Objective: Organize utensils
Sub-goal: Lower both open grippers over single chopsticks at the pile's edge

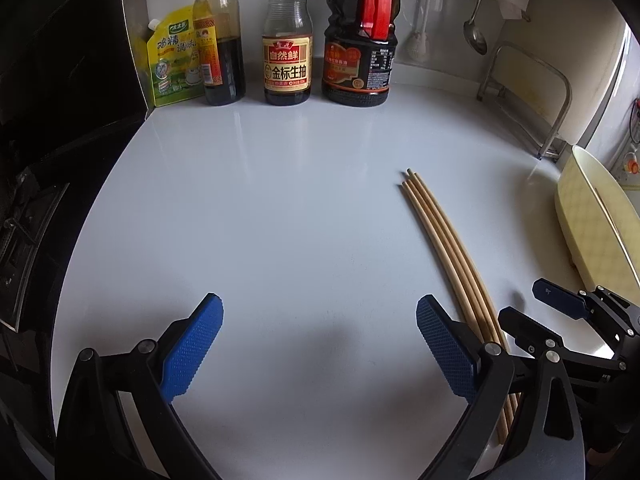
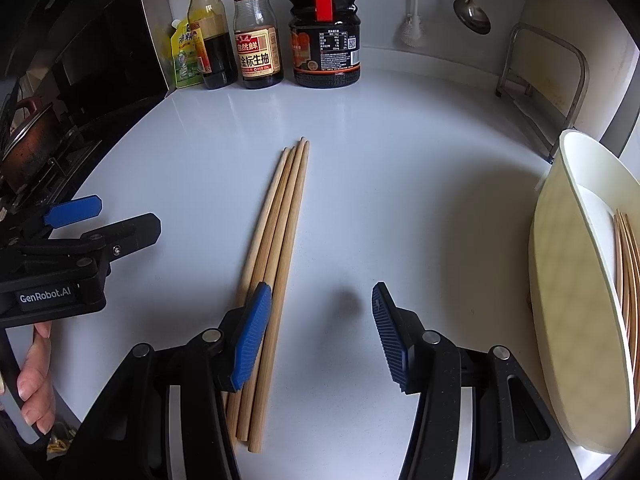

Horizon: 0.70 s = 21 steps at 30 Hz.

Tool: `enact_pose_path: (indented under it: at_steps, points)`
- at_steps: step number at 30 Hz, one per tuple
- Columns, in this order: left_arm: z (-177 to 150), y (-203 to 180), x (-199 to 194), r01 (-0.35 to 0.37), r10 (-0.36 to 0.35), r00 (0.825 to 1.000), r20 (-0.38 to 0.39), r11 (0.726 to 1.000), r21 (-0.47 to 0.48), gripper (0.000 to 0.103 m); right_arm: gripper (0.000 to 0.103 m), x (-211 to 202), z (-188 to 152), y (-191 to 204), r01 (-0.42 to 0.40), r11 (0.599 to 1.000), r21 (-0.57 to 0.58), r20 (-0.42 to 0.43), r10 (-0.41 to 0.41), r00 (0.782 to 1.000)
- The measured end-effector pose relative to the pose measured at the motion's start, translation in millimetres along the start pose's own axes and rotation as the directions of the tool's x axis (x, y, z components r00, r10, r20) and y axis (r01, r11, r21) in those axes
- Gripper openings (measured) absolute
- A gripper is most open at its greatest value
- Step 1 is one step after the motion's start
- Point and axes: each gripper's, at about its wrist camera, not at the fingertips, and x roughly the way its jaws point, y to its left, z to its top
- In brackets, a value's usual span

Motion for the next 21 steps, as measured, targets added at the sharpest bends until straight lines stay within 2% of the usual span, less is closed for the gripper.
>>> enact_pose_path:
  at_steps: [8,14,21]
  points:
    - [-3.5,6.1,9.8,-0.009,0.008,1.000,-0.022,0.999,-0.032,0.096,0.050,3.6,-0.7,5.4,0.029,0.999,-0.025,-0.004,-0.029,1.000]
    - [-3.2,-3.0,9.7,-0.012,0.012,1.000,-0.021,1.000,-0.020,0.096,0.050,7.3,-1.6,9.0,0.042,0.998,-0.045,-0.016,-0.042,0.999]
    - [-4.1,-22.0,13.6,-0.003,0.003,0.999,-0.034,1.000,0.011,0.096,0.050,6.2,-2.0,-9.7,0.065,0.998,-0.009,-0.012,-0.065,0.998]
